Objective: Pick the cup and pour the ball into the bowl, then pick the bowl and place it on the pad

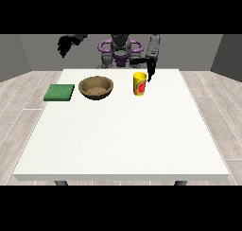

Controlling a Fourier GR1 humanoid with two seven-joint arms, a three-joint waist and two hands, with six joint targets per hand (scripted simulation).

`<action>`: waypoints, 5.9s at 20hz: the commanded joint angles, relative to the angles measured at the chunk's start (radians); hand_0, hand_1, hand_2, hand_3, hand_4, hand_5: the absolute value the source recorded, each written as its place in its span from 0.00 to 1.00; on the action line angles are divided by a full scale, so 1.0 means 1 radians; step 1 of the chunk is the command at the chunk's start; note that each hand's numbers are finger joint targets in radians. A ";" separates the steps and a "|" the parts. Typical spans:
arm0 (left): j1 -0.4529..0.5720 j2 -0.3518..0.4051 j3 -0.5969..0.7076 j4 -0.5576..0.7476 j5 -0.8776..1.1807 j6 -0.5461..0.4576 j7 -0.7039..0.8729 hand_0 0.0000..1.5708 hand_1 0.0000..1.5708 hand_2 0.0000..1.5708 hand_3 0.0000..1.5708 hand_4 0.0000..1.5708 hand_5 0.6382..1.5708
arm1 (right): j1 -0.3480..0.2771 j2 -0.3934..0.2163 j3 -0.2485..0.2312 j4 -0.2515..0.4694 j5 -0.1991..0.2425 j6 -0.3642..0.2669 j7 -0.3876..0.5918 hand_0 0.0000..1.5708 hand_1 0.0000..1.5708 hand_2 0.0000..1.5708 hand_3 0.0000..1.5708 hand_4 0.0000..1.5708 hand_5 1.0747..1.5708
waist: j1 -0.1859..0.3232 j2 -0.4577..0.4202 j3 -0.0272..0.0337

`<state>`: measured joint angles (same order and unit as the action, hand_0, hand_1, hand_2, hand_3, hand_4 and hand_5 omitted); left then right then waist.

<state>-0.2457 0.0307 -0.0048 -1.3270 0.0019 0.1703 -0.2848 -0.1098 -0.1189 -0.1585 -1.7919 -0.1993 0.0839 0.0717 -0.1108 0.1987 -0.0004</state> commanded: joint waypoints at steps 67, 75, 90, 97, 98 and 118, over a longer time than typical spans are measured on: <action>-0.771 -0.031 -0.826 0.722 -1.235 -0.105 0.926 0.21 0.21 0.81 1.00 0.69 1.00 | -0.188 -0.230 -0.195 0.720 -0.140 0.281 -0.119 0.00 0.00 0.00 0.21 0.44 0.96 | -0.062 -0.268 0.0011; -0.726 0.059 -0.680 0.604 -1.172 0.008 0.876 0.20 0.20 0.95 0.98 0.70 1.00 | -0.136 -0.243 -0.204 0.695 -0.135 0.235 -0.064 0.00 0.00 0.00 0.09 0.46 0.95 | 0.010 -0.348 -0.0006; -0.630 0.152 0.094 0.210 -0.175 -0.035 0.506 0.00 0.00 0.00 0.00 0.67 1.00 | -0.112 -0.174 -0.234 0.728 -0.101 0.091 -0.111 0.00 0.00 0.00 0.00 0.49 0.97 | 0.267 -0.274 -0.0084; -0.613 0.354 0.306 0.226 0.100 -0.350 0.435 0.00 0.00 0.00 0.00 0.67 0.99 | -0.071 -0.066 -0.214 0.748 -0.077 0.045 -0.235 0.00 0.00 0.00 0.00 0.47 0.99 | 0.305 -0.161 -0.0005; -0.615 0.373 0.312 0.223 0.124 -0.394 0.444 0.00 0.00 0.00 0.00 0.67 0.99 | -0.112 -0.105 -0.243 0.777 -0.094 0.047 -0.224 0.00 0.00 0.00 0.00 0.47 0.99 | 0.324 -0.141 0.0002; -0.443 0.525 0.417 0.100 0.249 -0.488 0.421 0.00 0.00 0.00 0.00 0.65 0.96 | -0.313 -0.094 -0.210 1.156 -0.051 0.068 -0.512 0.00 0.00 0.00 0.00 0.30 0.95 | 0.267 -0.014 0.0010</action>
<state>-0.7413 0.5472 0.3989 -1.2131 0.2486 -0.3146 0.1729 -0.3821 -0.2022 -0.3743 -0.6964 -0.2620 0.1669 -0.4272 0.1649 0.1611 -0.0106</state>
